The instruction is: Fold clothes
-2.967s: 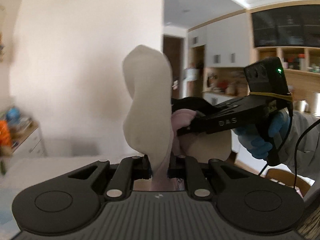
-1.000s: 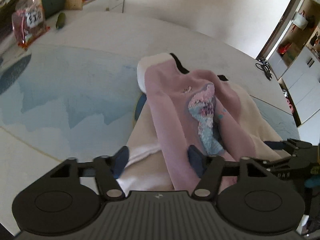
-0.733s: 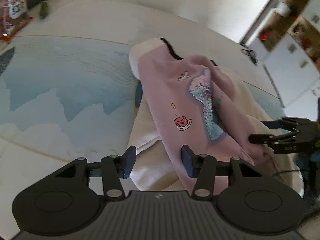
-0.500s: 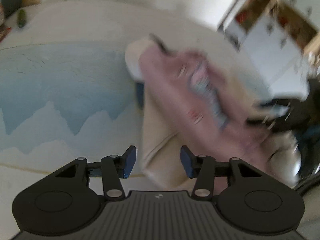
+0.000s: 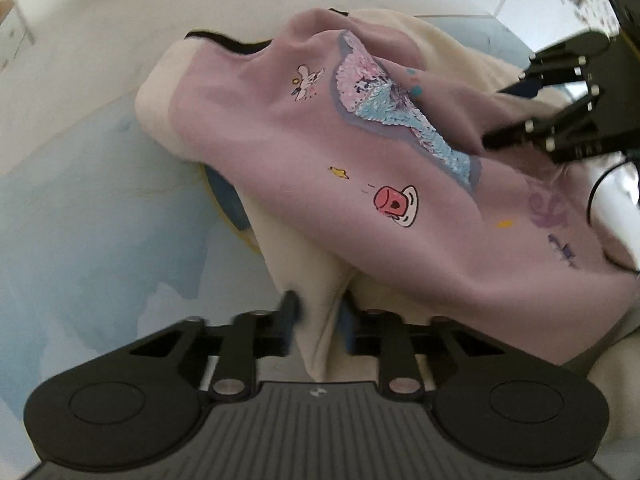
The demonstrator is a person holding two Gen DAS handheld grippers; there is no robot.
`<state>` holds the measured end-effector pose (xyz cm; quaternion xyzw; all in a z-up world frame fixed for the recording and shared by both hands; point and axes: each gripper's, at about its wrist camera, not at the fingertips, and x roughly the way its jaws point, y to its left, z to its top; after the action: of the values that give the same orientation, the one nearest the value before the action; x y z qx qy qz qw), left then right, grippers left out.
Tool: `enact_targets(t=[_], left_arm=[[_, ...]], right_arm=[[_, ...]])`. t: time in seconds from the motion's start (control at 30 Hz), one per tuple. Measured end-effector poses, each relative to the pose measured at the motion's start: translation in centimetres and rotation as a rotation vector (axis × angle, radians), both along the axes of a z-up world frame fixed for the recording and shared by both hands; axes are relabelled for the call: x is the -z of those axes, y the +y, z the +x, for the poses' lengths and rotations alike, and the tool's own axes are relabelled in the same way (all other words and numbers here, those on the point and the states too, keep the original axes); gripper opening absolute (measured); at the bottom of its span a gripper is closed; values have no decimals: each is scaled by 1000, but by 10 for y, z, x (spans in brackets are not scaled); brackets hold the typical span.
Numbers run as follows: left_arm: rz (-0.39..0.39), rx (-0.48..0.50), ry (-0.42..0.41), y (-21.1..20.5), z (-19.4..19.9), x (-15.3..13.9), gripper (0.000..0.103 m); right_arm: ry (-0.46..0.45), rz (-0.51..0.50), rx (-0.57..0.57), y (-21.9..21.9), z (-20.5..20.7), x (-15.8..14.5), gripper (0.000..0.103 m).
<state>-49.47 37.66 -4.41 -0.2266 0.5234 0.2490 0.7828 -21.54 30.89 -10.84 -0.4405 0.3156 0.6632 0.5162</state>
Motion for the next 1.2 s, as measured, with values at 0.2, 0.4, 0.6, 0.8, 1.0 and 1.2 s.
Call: enact_targets(t=[0.2,0.4,0.6,0.8,1.0,1.2], left_arm=[[35,46,23,12,5,1,6],[49,-31,1,38,0,0,5],[39,-5,7,29,16,-5,12],[-11,29,-4,22,-12,-26,56],[-72,50,-104,-20,-3,-31,56],[-32,132,-118,-52,21,-18,56]], right_arm=[[-58,47,78,1,28,-16,103],[-158,44,305,-2,105,-24,103],[-85,-2,323,-8,127,-25,103],[-71,1,217,-22,108,-51,103],[32,3,119,-32,74,-70,103],[160,-17,-82,-33,14,-80,103]])
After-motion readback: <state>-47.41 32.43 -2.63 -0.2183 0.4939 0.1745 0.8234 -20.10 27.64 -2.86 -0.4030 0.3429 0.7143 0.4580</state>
